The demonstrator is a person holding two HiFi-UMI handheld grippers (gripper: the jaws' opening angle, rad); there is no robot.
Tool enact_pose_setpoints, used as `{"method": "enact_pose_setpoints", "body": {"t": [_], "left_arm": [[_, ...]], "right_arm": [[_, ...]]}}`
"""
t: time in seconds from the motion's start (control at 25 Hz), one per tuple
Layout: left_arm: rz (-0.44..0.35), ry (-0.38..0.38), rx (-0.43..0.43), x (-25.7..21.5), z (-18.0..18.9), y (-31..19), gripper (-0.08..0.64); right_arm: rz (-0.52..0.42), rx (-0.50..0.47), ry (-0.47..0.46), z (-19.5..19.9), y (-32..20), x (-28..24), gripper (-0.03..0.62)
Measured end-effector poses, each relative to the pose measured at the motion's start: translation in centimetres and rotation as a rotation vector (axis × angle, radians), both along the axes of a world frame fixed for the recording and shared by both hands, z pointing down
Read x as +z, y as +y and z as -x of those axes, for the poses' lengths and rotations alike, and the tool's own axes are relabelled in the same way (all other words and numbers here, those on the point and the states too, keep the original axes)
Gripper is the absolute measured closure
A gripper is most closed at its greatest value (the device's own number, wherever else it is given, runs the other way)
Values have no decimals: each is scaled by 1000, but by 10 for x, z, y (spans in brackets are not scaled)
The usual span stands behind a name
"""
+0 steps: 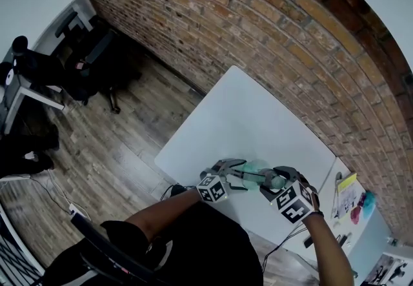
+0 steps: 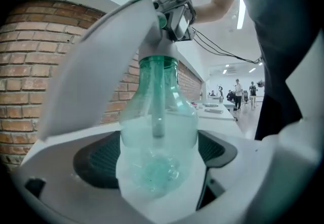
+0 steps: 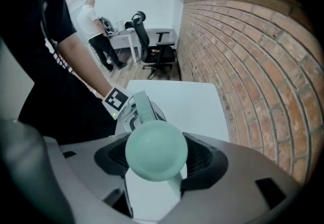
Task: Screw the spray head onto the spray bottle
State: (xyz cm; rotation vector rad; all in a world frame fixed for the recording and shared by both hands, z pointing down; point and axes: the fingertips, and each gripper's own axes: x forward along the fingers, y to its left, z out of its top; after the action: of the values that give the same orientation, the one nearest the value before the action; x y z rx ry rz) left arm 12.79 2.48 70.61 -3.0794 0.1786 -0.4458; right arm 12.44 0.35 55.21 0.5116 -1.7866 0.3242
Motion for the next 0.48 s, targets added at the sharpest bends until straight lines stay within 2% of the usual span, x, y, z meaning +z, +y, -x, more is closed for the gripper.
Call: {"method": "enact_pose_setpoints", "body": {"t": [0.08,0.28,0.36,0.48], "left_arm": [[7,0,-9,-1,0,0,84],[19,11,-40,-2,1,0,84],[24,19,-52,-4,1,0,84],[35,37,-66,-10,0,-1,84]], "right_arm": [[1,81,-14,-1,-2,-1,314],[17,205,-38,-2,-3,1,313],[10,198,-46,-2,-4,1,313],[-10,89,-15,-2,-2,2,313]]}}
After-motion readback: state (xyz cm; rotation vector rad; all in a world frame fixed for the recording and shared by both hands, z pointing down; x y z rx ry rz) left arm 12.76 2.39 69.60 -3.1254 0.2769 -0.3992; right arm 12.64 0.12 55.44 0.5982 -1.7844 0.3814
